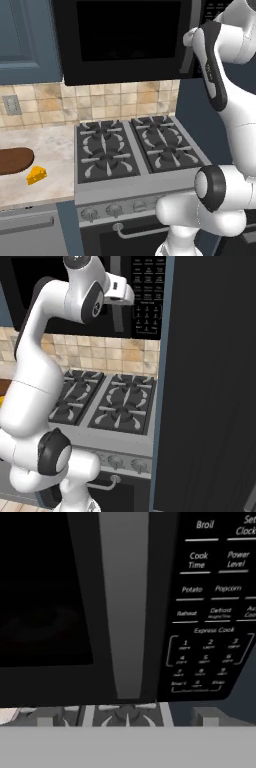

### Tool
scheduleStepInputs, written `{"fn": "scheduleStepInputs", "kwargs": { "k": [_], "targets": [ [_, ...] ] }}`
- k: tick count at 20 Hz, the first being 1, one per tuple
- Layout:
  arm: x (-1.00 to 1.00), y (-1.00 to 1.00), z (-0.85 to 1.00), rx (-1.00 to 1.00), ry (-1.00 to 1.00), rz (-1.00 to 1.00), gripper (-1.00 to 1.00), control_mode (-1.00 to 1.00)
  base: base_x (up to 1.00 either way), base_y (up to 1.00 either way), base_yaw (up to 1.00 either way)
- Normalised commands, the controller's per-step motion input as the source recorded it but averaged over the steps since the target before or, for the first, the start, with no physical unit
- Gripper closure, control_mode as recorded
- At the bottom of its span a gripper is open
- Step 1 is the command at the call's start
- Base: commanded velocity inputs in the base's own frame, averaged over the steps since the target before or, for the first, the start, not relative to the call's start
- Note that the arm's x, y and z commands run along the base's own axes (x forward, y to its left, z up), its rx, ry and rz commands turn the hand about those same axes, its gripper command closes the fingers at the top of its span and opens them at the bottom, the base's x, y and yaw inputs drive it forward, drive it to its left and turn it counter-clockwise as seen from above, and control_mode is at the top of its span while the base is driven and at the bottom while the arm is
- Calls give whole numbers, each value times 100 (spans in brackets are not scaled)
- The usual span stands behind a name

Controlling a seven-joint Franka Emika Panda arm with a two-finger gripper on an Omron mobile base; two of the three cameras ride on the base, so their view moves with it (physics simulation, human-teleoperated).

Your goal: Retrieve the reheated potato from the microwave, then place the potato, cheese, and condiment on the cutting board.

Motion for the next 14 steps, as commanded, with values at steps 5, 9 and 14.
{"fn": "scheduleStepInputs", "kwargs": {
  "k": [5, 9, 14],
  "targets": [
    [32, -2, -4, 1, -6, 0, -100, -100, 0, 0, 0],
    [45, 0, -1, 6, -3, 0, -100, -100, 0, 0, 0],
    [39, -1, -2, 4, 0, 0, -100, -100, 0, 0, 0]
  ]
}}
